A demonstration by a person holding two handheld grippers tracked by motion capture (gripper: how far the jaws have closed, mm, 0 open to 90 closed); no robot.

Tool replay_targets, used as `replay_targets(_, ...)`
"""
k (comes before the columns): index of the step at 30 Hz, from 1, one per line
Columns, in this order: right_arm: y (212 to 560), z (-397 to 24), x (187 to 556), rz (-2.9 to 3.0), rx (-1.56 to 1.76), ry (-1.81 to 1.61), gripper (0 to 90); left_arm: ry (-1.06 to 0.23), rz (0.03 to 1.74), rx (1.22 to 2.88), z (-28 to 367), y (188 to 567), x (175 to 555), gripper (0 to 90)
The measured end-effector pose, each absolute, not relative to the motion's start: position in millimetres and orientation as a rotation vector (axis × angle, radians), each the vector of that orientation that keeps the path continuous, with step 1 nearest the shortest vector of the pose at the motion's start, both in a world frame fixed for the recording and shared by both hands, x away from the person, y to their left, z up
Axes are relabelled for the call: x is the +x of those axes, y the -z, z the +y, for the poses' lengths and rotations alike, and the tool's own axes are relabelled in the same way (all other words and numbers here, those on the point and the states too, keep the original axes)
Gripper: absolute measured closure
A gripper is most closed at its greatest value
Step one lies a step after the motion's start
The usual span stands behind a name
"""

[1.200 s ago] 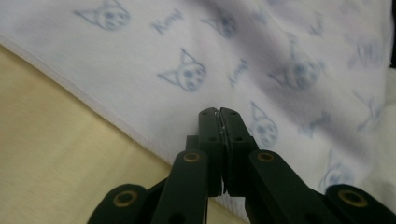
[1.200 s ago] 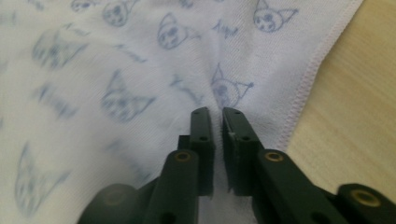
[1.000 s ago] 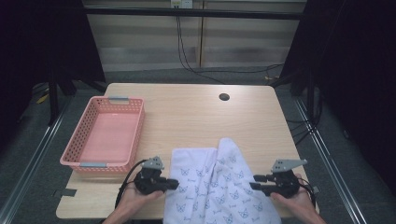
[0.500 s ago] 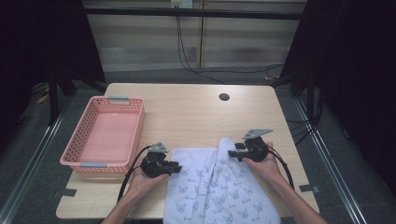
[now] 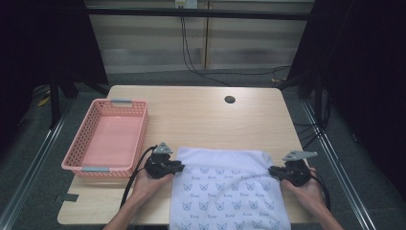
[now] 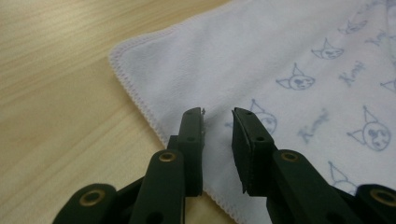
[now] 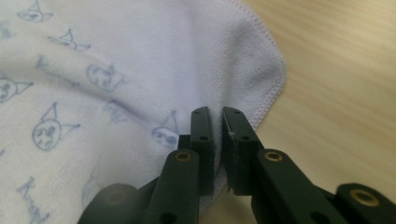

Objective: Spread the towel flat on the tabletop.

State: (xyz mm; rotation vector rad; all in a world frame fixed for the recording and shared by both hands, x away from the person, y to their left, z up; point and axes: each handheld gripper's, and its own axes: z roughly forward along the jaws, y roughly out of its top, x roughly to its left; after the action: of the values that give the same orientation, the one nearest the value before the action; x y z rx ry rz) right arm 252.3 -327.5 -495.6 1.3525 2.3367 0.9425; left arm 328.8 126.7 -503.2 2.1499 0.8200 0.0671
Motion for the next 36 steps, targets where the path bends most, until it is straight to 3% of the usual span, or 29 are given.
replay_targets(2, 494.8, -334.1, 245.5, 2.34, 1.379, -0.955, 80.2, -0.052, 0.817, 2.155, 124.8, 502.6, 331.7, 73.2)
replay_targets(5, 493.5, -334.2, 244.8, 2.323, 1.384, -0.975, 68.4, -0.037, 0.804, 2.167, 122.3, 500.8, 334.8, 71.2)
replay_targets(11, 490.9, -335.7, 269.6, 2.252, 1.358, -1.058, 53.2, -0.068, 0.839, 2.132, 123.5, 498.0, 345.0, 64.3)
replay_targets(20, 504.0, -330.3, 304.9, 2.266, 1.351, -1.052, 43.2, -0.092, 0.883, 2.097, 125.9, 503.6, 358.0, 52.0)
replay_targets(27, 506.9, -324.5, 303.6, 2.264, 1.298, -1.012, 41.6, -0.123, 0.882, 2.115, 123.9, 505.1, 357.6, 50.0)
replay_targets(30, 506.7, -322.2, 301.1, 2.283, 1.272, -1.011, 43.1, -0.085, 0.826, 2.137, 118.3, 504.8, 352.6, 58.5)
replay_targets(33, 505.4, -320.6, 297.4, 2.289, 1.281, -1.018, 56.8, -0.063, 0.782, 2.164, 112.0, 505.0, 348.8, 80.0)
replay_targets(36, 503.7, -320.4, 294.6, 2.319, 1.306, -1.062, 73.4, -0.031, 0.795, 2.158, 113.7, 504.9, 349.7, 86.0)
